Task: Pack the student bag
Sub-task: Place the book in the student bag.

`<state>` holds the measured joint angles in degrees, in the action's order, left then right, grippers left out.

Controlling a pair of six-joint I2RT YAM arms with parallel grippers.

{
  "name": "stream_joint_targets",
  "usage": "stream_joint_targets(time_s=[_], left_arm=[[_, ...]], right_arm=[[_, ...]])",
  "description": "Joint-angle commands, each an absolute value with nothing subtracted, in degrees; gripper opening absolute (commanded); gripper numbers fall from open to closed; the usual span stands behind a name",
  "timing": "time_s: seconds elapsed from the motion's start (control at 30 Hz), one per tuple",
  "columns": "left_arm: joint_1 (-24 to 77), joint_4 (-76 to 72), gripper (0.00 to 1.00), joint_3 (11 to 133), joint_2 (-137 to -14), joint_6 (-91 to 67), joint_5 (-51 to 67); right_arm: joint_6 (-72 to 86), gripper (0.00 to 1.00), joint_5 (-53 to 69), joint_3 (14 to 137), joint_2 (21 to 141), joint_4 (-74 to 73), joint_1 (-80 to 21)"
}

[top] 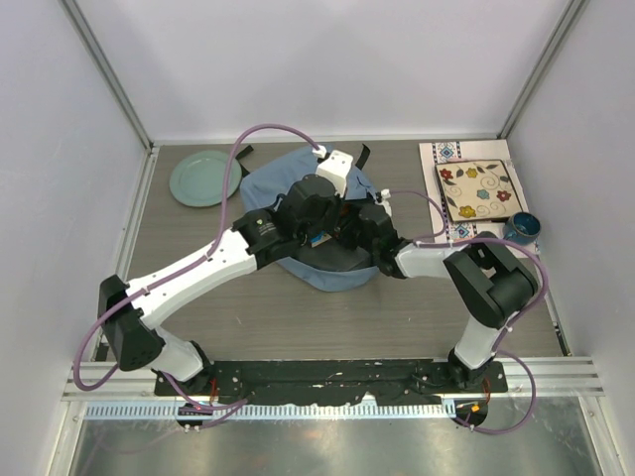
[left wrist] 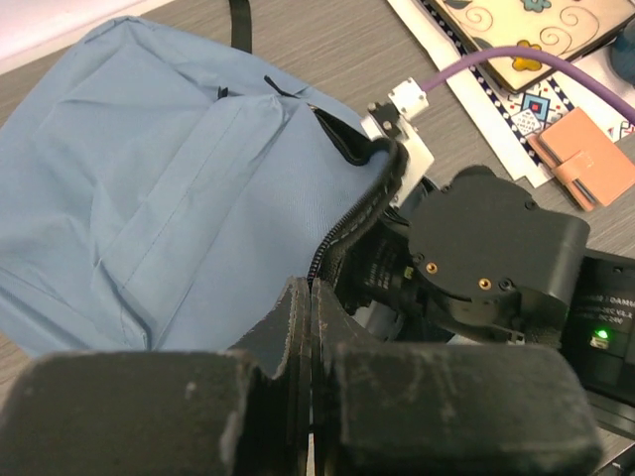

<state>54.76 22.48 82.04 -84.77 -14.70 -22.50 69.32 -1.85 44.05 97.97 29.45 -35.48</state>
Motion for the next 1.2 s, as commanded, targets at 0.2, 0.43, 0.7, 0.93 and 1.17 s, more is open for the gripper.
stream_joint_targets(time_s=[0.2, 0.43, 0.7, 0.93, 1.17], left_arm=[[54.9, 19.3, 0.00, 80.1, -83.1, -16.4, -22.3], [55.0, 18.5, 0.00, 80.4, -86.0, -16.7, -20.9], [55.2, 17.8, 0.00, 78.1, -89.3, -20.0, -15.5], [57.5, 21.0, 0.48, 75.1, -90.4, -22.5, -8.0], [57.8, 23.0, 0.73, 71.8, -83.5, -23.7, -9.3]], right_arm=[[62.6, 0.51, -4.1, 37.1, 86.6, 28.9, -35.6], [58.3, 0.58, -14.3, 28.4, 65.8, 10.2, -35.7], [57.0, 0.65, -29.9, 25.7, 45.1, -8.8, -35.4], [57.9, 0.69, -33.0, 25.2, 40.0, -12.8, -35.1], [58.1, 0.71, -32.3, 26.9, 43.5, -12.9, -34.5]])
